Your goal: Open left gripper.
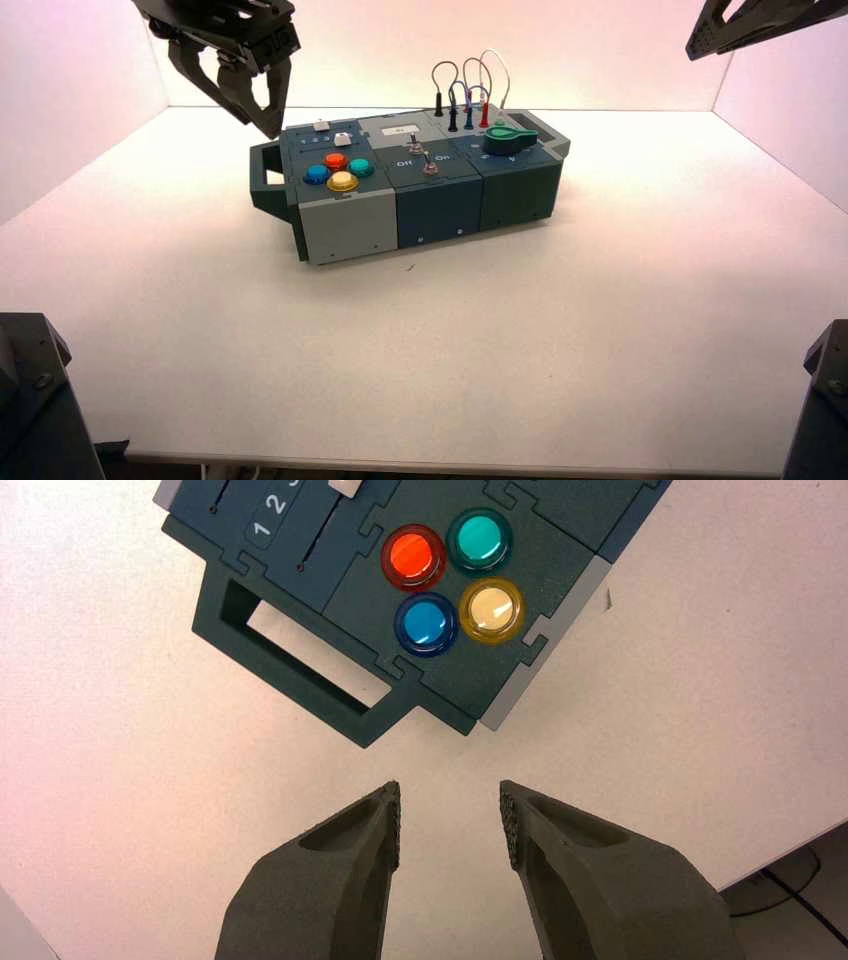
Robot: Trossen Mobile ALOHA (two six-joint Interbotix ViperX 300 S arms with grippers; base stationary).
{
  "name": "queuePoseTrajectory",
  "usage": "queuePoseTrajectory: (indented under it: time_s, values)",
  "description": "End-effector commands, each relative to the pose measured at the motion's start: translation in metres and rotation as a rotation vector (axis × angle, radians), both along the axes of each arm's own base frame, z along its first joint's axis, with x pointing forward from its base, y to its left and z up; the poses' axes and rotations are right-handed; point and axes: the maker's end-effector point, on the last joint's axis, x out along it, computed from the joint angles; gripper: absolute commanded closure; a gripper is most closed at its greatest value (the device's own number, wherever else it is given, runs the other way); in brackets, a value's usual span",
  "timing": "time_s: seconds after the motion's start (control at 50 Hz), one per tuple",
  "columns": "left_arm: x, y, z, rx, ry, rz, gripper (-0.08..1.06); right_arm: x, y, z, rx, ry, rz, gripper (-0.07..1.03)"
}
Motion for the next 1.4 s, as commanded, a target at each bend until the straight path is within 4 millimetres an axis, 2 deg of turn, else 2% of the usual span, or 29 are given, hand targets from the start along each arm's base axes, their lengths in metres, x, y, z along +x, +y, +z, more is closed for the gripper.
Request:
queuePoseTrajectory:
  time_s: [0.02, 0.56, 1.08, 1.14, 1.16, 1.2, 1.26, 1.4]
  values:
    - [0.008, -0.003, 0.01, -0.016, -0.03, 0.003, 0.43, 0.004, 0.003, 0.007, 0.012, -0.017, 0.001, 0.57]
    - [0.007, -0.002, 0.004, -0.001, -0.008, 0.004, 0.43, 0.004, 0.003, 0.007, 0.014, -0.018, 0.0, 0.57]
    - [0.011, -0.004, 0.011, -0.01, -0.028, 0.001, 0.44, 0.004, 0.003, 0.007, 0.012, -0.017, 0.001, 0.57]
    - [0.01, -0.003, 0.013, -0.012, -0.034, -0.001, 0.51, 0.004, 0.003, 0.007, 0.013, -0.018, 0.001, 0.57]
    - [0.01, -0.003, 0.014, -0.015, -0.038, 0.001, 0.57, 0.004, 0.003, 0.007, 0.013, -0.018, 0.001, 0.57]
    - [0.009, -0.002, 0.016, -0.016, -0.04, -0.001, 0.71, 0.004, 0.003, 0.007, 0.013, -0.018, 0.001, 0.57]
    - [0.007, -0.001, 0.017, -0.01, -0.044, -0.02, 1.02, 0.004, 0.003, 0.008, 0.014, -0.021, 0.001, 0.57]
    - [0.005, 0.001, 0.018, -0.009, -0.049, -0.027, 1.01, 0.003, 0.003, 0.007, 0.014, -0.019, 0.004, 0.57]
